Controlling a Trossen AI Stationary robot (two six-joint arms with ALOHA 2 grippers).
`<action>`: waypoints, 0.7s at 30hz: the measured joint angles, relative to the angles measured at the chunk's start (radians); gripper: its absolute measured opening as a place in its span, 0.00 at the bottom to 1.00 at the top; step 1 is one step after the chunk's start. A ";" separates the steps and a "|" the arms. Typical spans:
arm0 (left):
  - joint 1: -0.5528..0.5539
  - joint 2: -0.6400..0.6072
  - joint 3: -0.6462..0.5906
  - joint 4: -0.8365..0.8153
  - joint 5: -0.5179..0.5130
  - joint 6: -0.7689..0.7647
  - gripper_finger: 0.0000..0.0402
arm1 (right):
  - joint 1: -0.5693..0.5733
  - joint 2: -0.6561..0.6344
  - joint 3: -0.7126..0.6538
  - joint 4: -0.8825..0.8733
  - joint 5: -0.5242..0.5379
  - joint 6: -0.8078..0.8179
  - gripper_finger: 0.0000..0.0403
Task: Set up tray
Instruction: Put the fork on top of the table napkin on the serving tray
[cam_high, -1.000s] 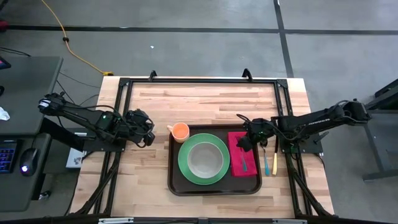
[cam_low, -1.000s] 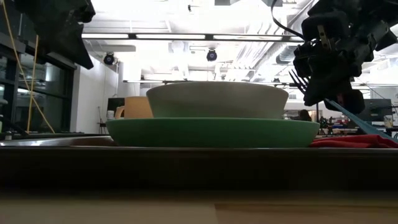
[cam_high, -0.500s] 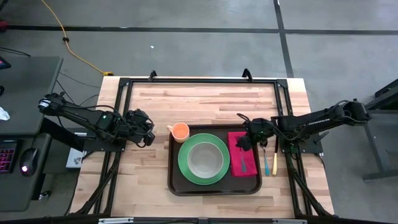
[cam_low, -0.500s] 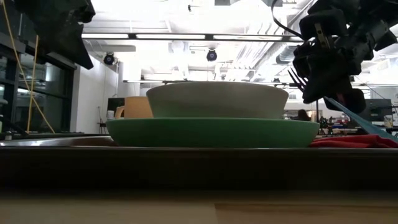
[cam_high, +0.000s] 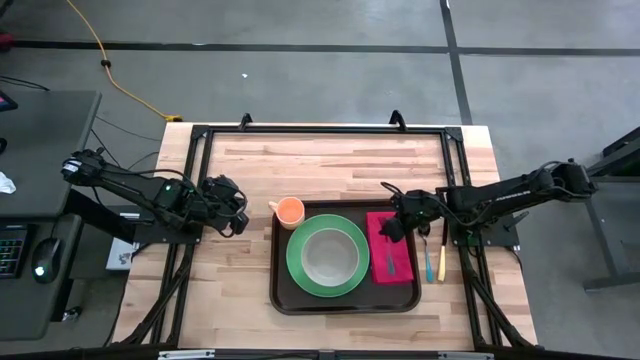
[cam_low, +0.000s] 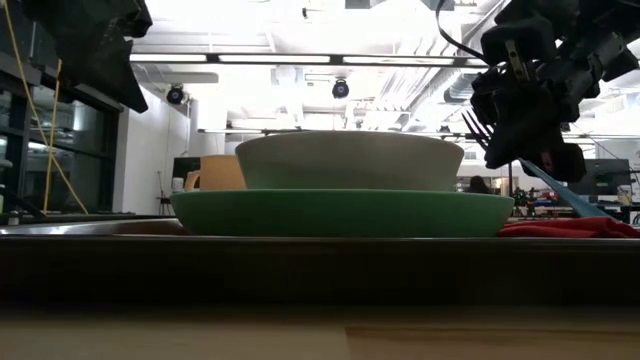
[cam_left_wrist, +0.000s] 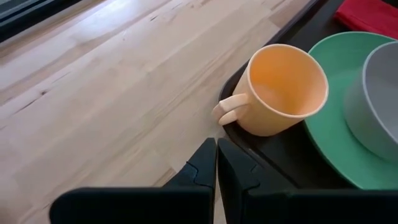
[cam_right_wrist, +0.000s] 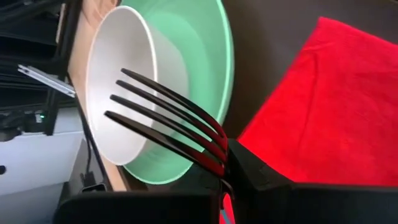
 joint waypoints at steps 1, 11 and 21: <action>0.000 0.000 0.000 0.000 0.001 0.000 0.11 | 0.000 0.000 0.000 -0.007 0.000 -0.003 0.00; 0.000 0.000 0.000 -0.006 0.002 0.000 0.11 | 0.000 0.000 -0.011 -0.035 0.057 -0.012 0.00; 0.000 0.000 0.001 -0.006 0.011 0.000 0.11 | 0.000 0.000 -0.201 0.250 0.054 0.129 0.00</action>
